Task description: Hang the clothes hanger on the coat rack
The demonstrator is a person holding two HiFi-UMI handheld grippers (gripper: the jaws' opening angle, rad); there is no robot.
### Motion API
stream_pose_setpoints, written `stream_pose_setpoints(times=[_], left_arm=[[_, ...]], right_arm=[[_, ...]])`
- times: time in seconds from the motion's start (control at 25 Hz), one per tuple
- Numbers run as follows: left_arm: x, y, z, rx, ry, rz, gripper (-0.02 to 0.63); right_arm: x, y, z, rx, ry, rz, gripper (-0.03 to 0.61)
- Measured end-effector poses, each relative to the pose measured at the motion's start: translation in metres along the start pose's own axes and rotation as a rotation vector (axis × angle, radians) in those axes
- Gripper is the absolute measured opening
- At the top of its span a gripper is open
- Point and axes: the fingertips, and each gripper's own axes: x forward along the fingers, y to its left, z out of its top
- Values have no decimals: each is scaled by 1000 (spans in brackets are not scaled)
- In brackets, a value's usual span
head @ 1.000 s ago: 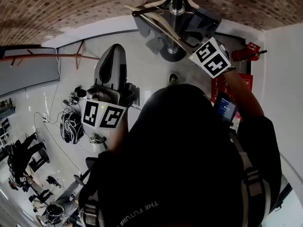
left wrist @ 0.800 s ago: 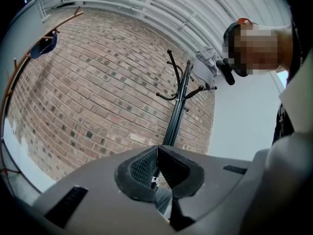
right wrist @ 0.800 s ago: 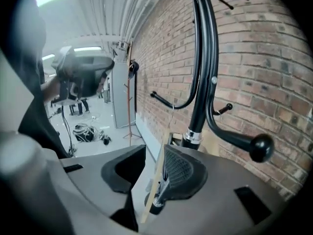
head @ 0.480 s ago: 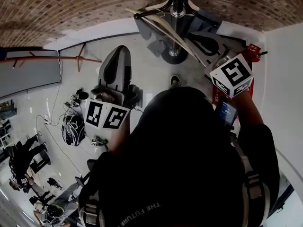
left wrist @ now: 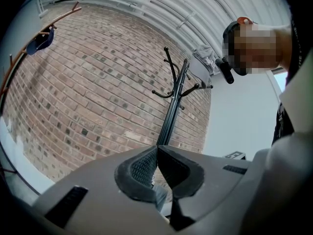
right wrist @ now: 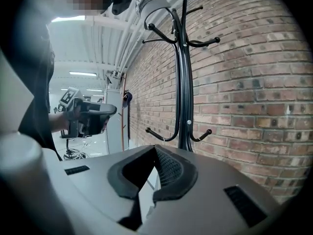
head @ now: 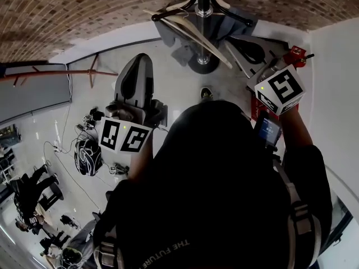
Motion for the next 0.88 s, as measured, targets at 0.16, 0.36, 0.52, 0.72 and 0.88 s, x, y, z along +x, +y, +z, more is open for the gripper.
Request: stream_pose_setpoints(times=[0.16,0.36,0.52,0.72,0.88], left_arm=[[2,-4,1,-1,3,-10,20],[2,-6,-1,-1,9,-11,20],[1,-7,-2,0,10,-11,20],[-1,-7,-2,-2,9,-7,20],[0,-6,-3,-3,8,-9,20]], right_arm=[[-2,2,3,-12,1,6,20],[1,4,0,-25,14,13,20],[2,5,-1,-28,21,22,20],[3,7,-1,-31,23,29,20],[5,9,-2,-34,25,36,20]])
